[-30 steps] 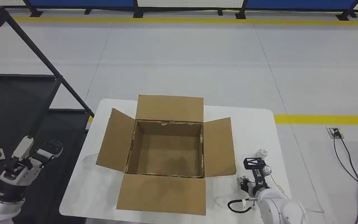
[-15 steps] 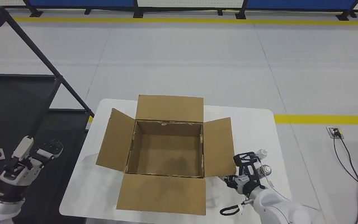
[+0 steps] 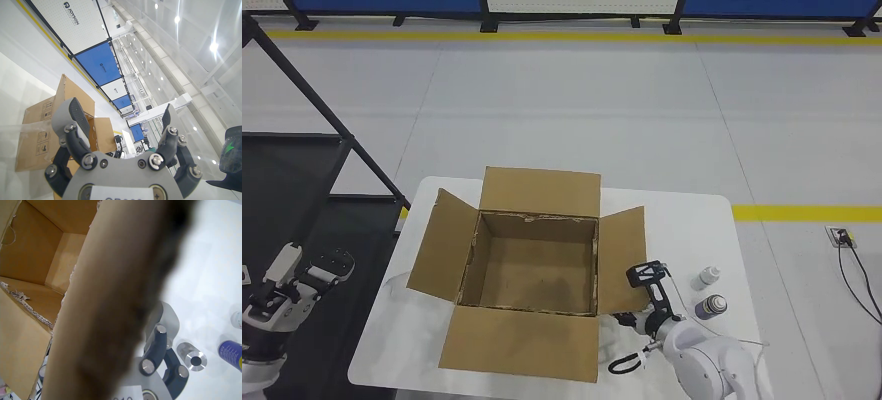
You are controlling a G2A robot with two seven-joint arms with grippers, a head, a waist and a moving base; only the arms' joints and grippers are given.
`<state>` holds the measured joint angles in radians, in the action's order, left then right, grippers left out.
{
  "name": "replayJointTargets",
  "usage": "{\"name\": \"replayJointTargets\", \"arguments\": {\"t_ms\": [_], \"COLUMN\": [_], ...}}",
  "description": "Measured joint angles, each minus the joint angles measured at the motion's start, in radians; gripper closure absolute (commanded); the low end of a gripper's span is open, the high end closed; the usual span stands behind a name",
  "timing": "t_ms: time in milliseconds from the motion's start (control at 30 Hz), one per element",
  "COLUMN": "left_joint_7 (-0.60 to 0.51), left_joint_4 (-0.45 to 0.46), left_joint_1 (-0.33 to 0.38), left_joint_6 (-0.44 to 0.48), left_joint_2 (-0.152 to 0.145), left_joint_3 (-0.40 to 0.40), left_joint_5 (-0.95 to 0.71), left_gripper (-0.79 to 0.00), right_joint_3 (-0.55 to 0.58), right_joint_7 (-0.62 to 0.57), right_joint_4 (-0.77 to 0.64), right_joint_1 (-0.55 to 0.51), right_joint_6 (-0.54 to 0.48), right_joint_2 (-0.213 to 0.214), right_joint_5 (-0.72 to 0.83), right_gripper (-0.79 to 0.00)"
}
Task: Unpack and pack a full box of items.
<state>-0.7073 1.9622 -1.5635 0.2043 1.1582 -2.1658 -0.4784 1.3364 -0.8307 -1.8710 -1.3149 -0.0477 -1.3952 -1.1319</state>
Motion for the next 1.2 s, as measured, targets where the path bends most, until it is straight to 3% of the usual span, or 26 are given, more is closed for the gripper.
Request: {"name": "replayJointTargets", "arguments": {"t_ms": [467,867,1200], "left_joint_7": [0.000,0.000,0.000], "left_joint_4": [0.000,0.000,0.000], "left_joint_1": [0.000,0.000,0.000], "left_joint_6": [0.000,0.000,0.000], "left_joint_2": [0.000,0.000,0.000], "left_joint_3": [0.000,0.000,0.000], "left_joint_5": [0.000,0.000,0.000], "left_gripper": [-0.785,-0.785,-0.785], "right_joint_3": [0.032,0.262,0.262], "right_joint_7": [0.017,0.016,0.015], "right_joint_4": [-0.056,-0.406,-0.405], "right_joint_1": [-0.010,-0.276,-0.276], "right_joint_6": [0.091,0.156,0.157], "right_joint_2": [0.010,0.032,0.032], "right_joint_5": [-0.052,-0.044,-0.042], "right_gripper": [-0.785,-0.785,-0.785]}}
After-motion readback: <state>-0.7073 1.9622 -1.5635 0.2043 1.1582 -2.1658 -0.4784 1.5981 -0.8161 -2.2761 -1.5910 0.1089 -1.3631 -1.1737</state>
